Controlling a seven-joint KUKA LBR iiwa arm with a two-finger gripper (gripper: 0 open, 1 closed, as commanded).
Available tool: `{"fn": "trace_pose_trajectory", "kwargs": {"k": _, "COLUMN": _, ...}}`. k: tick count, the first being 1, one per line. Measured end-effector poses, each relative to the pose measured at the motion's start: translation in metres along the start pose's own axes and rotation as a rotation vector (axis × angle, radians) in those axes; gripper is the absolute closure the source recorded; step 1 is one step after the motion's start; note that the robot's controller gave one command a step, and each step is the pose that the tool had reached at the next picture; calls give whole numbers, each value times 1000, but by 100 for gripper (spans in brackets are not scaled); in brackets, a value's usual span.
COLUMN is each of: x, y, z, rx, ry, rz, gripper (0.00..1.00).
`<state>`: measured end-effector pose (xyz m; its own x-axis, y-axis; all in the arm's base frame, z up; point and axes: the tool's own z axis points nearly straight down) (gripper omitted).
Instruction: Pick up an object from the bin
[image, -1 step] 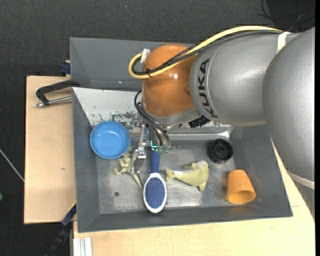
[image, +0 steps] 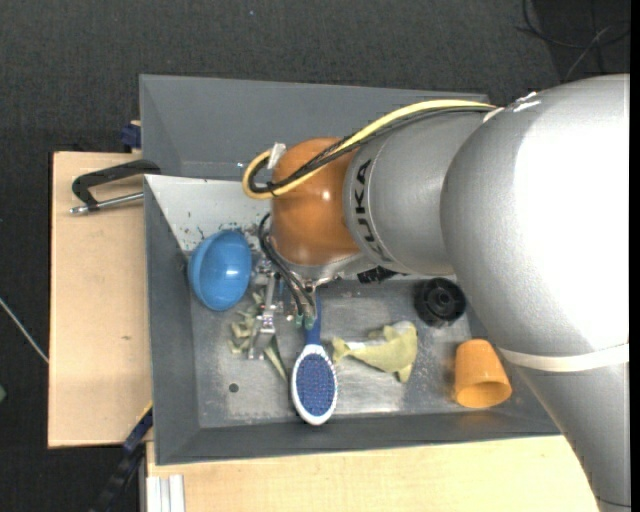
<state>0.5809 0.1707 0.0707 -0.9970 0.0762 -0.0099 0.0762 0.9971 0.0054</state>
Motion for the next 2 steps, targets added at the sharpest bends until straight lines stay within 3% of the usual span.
{"fn": "trace_pose_trajectory", "kwargs": {"k": 1, "x": -1, "y": 1, "z": -4, "rx": -2, "ry": -5, "rz": 0, "gripper": 100}}
{"fn": "trace_pose_trajectory", "kwargs": {"k": 2, "x": 28, "y": 4, "z": -140, "rx": -1, "ry": -1, "rz": -22, "gripper": 100}}
